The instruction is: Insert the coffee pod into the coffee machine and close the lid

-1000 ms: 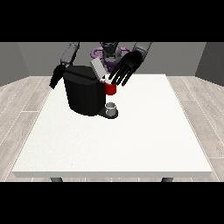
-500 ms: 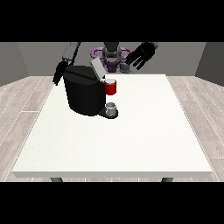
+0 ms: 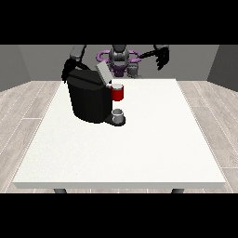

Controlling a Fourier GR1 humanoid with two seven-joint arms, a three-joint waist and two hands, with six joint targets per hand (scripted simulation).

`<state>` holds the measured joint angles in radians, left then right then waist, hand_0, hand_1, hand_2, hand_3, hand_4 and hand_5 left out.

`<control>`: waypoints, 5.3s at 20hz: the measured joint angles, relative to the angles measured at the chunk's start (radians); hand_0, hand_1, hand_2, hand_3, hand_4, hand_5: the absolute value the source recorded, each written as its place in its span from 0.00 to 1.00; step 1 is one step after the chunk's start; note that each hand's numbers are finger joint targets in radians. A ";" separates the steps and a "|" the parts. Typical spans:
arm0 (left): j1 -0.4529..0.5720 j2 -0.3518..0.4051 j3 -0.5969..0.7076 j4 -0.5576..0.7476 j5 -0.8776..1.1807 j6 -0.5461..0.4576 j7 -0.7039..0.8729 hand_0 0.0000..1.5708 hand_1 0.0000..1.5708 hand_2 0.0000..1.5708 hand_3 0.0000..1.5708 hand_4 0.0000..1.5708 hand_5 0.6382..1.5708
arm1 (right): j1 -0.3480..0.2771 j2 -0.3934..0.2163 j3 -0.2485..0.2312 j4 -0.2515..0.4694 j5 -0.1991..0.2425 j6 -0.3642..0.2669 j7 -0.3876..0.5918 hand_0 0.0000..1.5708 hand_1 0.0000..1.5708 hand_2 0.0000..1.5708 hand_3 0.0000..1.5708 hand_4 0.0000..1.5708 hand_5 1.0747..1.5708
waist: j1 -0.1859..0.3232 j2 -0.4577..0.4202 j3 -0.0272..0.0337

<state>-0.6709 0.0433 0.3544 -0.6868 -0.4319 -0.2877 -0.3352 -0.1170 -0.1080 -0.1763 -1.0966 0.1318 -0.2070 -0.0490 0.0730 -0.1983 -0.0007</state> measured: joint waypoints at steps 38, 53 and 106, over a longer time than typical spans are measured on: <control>0.388 -0.012 -0.177 -0.581 0.285 -0.003 0.183 0.00 0.00 0.00 0.00 0.24 1.00 | -0.416 -0.068 -0.013 -0.031 -0.189 0.223 0.147 0.00 0.00 0.00 0.00 0.00 1.00 | 0.097 0.154 0.0009; 0.456 0.035 -0.192 -0.734 0.314 0.035 0.243 0.00 0.00 0.00 0.00 0.22 1.00 | -0.546 -0.054 0.039 0.058 -0.163 0.234 0.117 0.00 0.00 0.00 0.00 0.08 1.00 | 0.082 0.232 0.0001; 0.166 0.019 -0.315 -0.723 0.333 -0.043 0.229 0.00 0.00 0.00 0.00 0.22 1.00 | -0.981 -0.221 0.064 -0.097 0.063 0.157 0.399 0.00 0.00 0.00 0.00 0.00 1.00 | 0.477 0.550 0.0077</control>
<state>-0.5046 0.0625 0.0391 -1.4102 -0.0994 -0.3306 -0.1063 -1.0985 -0.3287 -0.1127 -1.1937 0.1948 -0.0503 0.3500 0.5497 0.3521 0.0070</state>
